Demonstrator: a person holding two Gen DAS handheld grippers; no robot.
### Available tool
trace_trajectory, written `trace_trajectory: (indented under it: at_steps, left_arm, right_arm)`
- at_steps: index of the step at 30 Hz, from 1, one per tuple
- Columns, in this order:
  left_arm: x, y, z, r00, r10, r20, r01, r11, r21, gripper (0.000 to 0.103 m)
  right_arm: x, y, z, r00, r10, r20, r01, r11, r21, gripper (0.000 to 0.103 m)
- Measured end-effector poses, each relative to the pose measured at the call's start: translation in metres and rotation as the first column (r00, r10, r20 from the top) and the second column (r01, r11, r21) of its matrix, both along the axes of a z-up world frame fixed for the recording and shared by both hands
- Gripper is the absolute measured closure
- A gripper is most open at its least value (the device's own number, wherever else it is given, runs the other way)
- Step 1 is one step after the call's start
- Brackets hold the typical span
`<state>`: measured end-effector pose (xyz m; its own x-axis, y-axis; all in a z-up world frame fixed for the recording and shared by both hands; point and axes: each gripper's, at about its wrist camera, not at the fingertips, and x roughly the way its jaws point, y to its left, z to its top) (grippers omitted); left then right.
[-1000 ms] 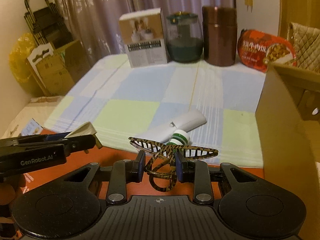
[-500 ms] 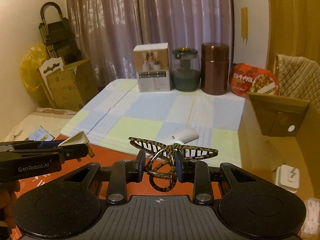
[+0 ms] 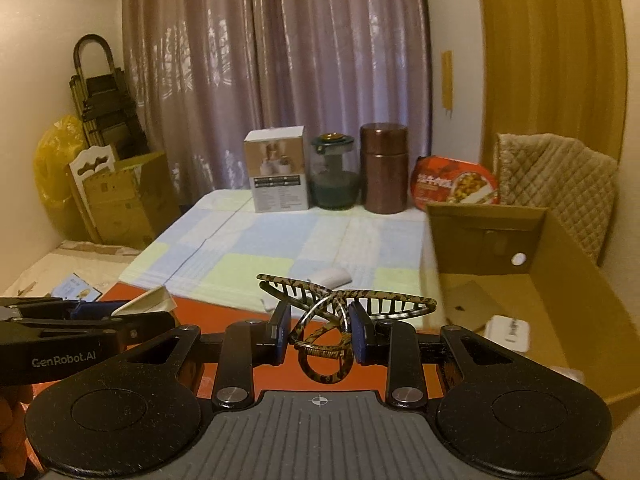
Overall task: Organize rigid objects
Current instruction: 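Carry the plug adapter and hair clip over the cardboard box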
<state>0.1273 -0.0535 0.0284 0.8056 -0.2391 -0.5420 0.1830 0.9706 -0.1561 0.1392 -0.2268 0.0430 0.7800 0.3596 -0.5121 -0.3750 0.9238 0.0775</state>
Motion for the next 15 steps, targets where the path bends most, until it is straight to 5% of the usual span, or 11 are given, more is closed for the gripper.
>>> trace_trajectory:
  at_steps: [15]
  left_arm:
    - [-0.038, -0.075, 0.026, 0.991, -0.123, 0.048, 0.123, 0.992, 0.0, 0.062]
  right_arm:
    - [-0.06, -0.081, 0.014, 0.99, -0.137, 0.022, 0.137, 0.99, -0.011, 0.076]
